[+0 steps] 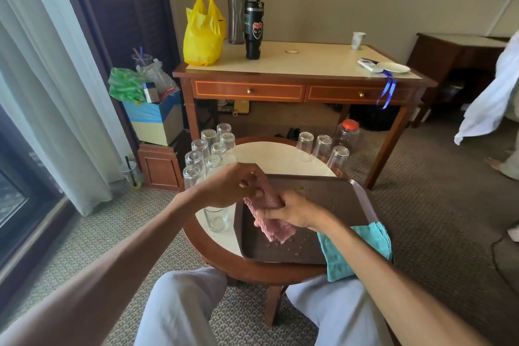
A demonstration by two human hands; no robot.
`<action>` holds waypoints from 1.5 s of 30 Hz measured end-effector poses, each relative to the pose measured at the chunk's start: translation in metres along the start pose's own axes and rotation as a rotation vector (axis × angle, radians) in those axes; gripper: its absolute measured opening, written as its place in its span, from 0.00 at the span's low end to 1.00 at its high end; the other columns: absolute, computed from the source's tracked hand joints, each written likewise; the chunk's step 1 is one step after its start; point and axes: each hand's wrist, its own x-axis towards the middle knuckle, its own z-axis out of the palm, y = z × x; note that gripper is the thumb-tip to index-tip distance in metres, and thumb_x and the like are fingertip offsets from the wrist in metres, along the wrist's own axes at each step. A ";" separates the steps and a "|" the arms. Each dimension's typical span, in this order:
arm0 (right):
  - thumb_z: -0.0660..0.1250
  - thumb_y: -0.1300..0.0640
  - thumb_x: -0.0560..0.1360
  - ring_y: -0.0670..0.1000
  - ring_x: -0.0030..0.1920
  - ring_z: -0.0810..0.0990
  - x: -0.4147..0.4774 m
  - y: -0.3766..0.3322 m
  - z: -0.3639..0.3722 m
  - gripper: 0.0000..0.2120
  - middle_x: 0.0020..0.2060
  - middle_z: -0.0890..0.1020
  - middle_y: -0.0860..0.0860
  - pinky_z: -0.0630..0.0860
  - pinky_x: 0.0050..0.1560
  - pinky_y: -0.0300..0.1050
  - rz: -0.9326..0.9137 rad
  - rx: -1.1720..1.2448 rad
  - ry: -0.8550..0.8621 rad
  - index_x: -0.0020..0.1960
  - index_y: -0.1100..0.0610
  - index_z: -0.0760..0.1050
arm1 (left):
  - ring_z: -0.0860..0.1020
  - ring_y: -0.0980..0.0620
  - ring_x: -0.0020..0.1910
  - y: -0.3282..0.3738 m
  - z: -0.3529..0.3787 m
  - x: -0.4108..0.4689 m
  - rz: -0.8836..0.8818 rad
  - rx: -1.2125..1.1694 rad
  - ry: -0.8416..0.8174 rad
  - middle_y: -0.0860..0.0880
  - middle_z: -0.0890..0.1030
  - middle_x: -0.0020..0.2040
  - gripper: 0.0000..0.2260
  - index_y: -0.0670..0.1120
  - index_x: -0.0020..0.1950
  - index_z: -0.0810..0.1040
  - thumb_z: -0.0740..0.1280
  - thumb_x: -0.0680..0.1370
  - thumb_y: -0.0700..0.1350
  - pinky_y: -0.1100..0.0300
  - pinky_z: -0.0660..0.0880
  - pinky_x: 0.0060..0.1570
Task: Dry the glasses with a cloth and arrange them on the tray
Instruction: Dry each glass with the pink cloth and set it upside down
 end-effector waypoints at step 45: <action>0.67 0.37 0.73 0.47 0.23 0.73 -0.013 -0.014 -0.020 0.27 0.27 0.77 0.53 0.72 0.25 0.39 0.120 0.321 0.180 0.47 0.63 0.80 | 0.74 0.55 0.51 -0.006 0.015 -0.002 0.000 0.038 0.221 0.53 0.74 0.57 0.33 0.53 0.71 0.76 0.82 0.68 0.46 0.67 0.68 0.42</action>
